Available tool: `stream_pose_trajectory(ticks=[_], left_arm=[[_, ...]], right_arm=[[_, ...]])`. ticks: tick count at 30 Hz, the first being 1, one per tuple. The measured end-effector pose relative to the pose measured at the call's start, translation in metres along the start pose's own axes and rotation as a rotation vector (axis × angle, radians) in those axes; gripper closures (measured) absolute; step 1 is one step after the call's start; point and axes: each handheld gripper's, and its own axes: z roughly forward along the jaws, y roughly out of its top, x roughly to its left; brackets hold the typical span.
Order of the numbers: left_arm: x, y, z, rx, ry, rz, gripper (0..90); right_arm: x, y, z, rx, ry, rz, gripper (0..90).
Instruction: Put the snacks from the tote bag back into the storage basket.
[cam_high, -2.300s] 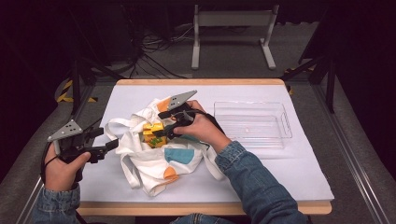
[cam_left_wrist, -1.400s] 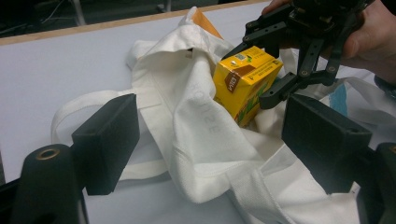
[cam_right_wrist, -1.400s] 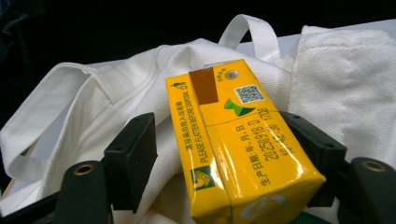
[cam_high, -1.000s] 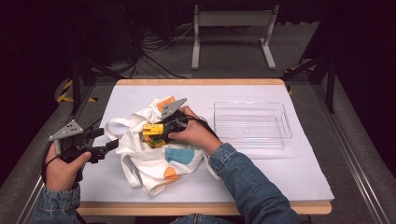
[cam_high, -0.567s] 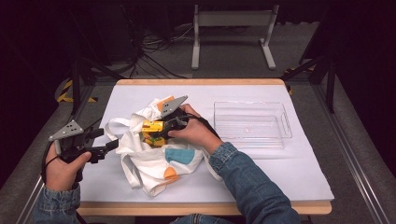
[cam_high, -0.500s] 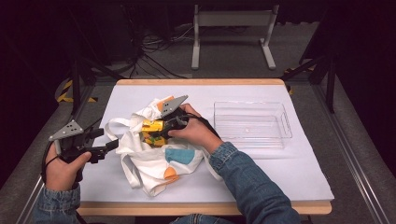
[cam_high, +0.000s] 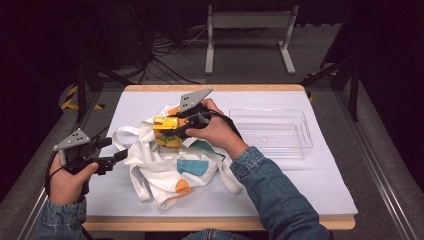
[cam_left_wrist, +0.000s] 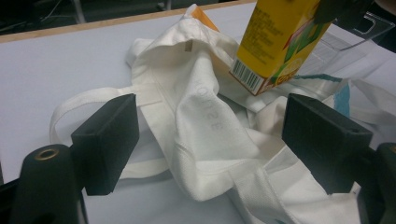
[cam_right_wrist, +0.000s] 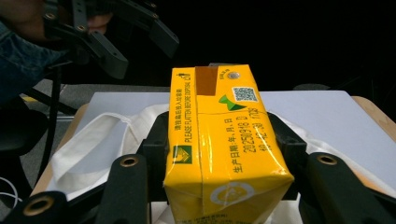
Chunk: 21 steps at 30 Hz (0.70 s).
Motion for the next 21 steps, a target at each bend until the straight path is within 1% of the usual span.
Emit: stream_pose_trajectory(ticks=[5, 12, 18, 21], left_arm=[[-0.001, 0.000, 0.001, 0.004, -0.001, 0.002, 19.7], [-0.001, 0.002, 0.003, 0.003, -0.007, 0.005, 19.6], [-0.001, 0.004, 0.007, 0.002, -0.012, 0.006, 19.1], [-0.001, 0.005, 0.009, -0.001, -0.013, 0.014, 17.9]], right_arm=[[0.002, 0.010, -0.014, 0.014, 0.019, -0.012, 52.5], [0.003, 0.018, -0.038, -0.002, 0.041, -0.014, 52.4], [0.003, 0.020, -0.058, -0.009, 0.025, -0.016, 52.4], [0.002, 0.020, -0.063, -0.009, 0.021, -0.016, 52.4]])
